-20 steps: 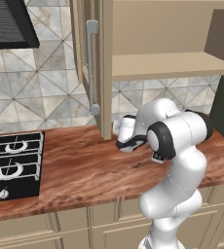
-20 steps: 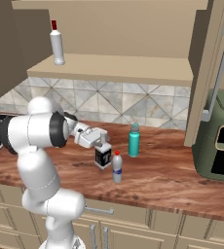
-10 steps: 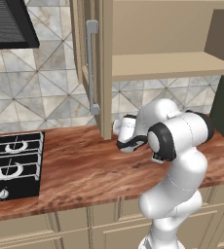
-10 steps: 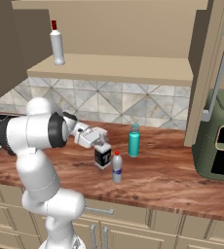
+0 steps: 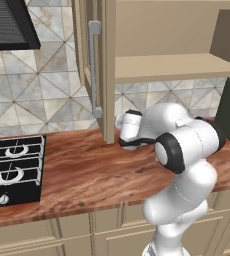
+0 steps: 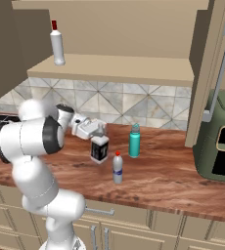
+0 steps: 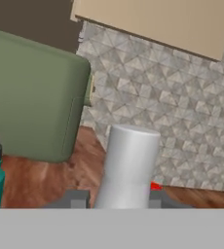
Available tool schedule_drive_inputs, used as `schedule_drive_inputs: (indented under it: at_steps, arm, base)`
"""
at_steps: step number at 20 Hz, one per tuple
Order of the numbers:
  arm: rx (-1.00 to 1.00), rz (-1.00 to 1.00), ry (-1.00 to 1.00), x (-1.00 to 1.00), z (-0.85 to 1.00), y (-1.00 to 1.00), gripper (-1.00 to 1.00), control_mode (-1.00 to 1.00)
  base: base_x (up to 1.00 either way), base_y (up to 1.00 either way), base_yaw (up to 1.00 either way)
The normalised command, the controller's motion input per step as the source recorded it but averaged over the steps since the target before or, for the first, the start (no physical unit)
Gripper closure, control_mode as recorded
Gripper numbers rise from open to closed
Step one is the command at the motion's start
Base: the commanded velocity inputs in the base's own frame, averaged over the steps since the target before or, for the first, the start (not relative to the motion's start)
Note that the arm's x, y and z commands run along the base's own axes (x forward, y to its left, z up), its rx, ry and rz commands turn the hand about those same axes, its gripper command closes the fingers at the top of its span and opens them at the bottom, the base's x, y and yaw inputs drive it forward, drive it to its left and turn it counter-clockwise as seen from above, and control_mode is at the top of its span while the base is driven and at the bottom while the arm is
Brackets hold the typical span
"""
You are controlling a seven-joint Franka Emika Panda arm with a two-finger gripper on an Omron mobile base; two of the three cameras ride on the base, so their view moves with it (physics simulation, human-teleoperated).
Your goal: Sort all alcoholic drinks to one cabinet, and non-alcoholic drinks to the other.
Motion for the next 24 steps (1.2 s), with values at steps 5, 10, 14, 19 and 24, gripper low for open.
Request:
schedule_drive_inputs:
  at_steps: [5,10,14,19,24]
  arm:
    - [0.0,0.03,0.0,-0.17,0.71,0.08,1.0,-1.0]
    - [0.07,0.18,0.01,-0.1,0.61,0.01,1.0,-1.0]
    - [0.12,0.3,0.05,-0.08,0.56,0.05,1.0,-1.0]
    - [0.15,0.37,0.02,-0.11,0.58,0.03,1.0,-1.0]
    - [0.17,0.42,0.0,-0.03,0.6,0.0,1.0,-1.0]
  base:
    - [0.0,0.0,0.0]
    - [0.0,0.0,0.0]
    - [0.0,0.0,0.0]
    - [0.0,0.0,0.0]
    - [0.0,0.0,0.0]
